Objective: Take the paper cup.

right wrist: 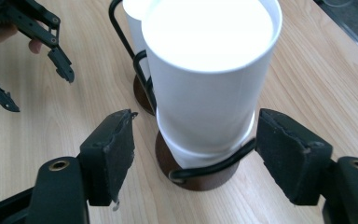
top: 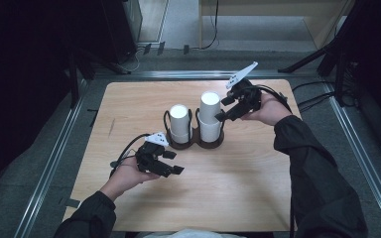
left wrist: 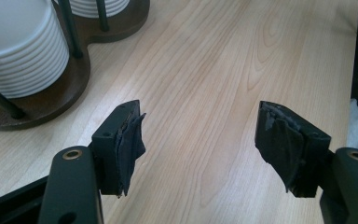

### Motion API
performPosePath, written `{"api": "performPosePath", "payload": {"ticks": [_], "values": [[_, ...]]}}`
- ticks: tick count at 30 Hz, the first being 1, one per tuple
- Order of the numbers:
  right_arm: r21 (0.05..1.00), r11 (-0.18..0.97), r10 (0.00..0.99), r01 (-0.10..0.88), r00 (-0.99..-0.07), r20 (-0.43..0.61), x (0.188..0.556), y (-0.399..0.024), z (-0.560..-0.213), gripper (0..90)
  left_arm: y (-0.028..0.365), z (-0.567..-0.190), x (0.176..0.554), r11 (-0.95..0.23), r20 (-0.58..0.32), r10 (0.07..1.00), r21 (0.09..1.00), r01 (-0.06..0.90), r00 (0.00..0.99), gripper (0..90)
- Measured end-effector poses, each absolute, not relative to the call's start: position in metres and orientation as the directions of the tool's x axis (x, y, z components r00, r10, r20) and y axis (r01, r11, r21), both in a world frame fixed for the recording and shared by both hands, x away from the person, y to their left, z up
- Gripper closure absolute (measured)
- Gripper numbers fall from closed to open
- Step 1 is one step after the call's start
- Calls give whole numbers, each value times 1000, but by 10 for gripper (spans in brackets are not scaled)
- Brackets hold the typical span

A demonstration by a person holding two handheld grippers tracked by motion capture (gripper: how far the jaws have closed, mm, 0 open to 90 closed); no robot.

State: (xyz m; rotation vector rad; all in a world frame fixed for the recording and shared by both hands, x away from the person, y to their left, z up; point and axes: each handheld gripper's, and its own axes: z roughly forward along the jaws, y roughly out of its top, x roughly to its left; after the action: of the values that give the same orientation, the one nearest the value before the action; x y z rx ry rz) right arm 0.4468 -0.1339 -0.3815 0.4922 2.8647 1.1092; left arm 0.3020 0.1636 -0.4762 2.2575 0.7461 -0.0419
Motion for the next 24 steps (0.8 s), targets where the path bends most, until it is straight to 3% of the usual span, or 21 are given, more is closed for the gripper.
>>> {"api": "performPosePath", "payload": {"ticks": [15, 24], "values": [[621, 750, 259, 229, -965, 44, 465, -105, -372, 252, 174, -477, 296, -541, -251, 515, 647, 538, 820, 318], [590, 784, 246, 194, -969, -8, 464, -93, -359, 320, 176, -477, 296, -538, -254, 516, 647, 540, 818, 316]]}}
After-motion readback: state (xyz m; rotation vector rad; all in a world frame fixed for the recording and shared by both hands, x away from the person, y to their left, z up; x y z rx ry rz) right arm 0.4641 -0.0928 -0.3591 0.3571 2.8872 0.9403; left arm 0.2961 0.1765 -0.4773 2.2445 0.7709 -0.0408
